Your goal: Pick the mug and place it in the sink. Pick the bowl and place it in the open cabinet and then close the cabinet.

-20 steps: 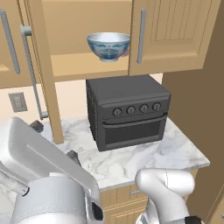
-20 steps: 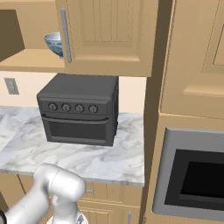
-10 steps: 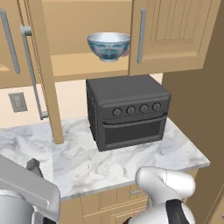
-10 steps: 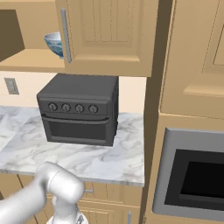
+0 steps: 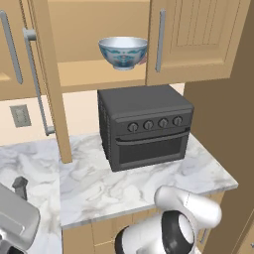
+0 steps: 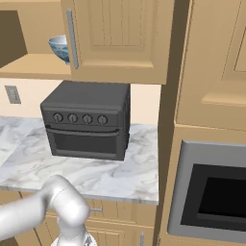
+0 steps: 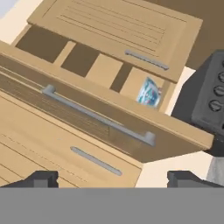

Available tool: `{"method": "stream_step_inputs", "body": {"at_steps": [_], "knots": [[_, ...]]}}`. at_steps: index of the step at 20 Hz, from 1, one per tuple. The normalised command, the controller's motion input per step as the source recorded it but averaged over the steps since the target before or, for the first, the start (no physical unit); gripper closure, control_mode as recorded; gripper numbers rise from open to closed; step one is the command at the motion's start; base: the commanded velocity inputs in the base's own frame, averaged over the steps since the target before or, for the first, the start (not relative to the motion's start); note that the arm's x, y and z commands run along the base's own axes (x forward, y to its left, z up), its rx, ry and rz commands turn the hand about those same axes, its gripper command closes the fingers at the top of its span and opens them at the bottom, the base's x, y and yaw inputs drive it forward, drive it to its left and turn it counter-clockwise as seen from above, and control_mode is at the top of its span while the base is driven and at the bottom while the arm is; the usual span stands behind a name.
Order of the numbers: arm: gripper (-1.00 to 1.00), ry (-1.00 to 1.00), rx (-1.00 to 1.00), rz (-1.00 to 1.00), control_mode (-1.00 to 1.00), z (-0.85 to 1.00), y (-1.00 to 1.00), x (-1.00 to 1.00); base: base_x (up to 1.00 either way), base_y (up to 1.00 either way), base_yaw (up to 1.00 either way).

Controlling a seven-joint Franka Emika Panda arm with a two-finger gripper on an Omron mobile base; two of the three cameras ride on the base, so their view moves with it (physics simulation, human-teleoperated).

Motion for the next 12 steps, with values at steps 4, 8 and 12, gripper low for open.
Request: {"method": "stream_step_inputs", "body": {"at_steps": [4,8,12], "knots": [[-1.0,-0.02,0.21,-0.34,-1.0,-0.22,0.02,0.24,0.0,0.0,0.0],[-1.0,-0.02,0.13,-0.26,-1.0,-0.14,0.01,0.31,0.0,0.0,0.0],[-1.0,0.0,0.01,-0.15,-1.0,0.0,0.01,0.31,0.0,0.0,0.0]]}}
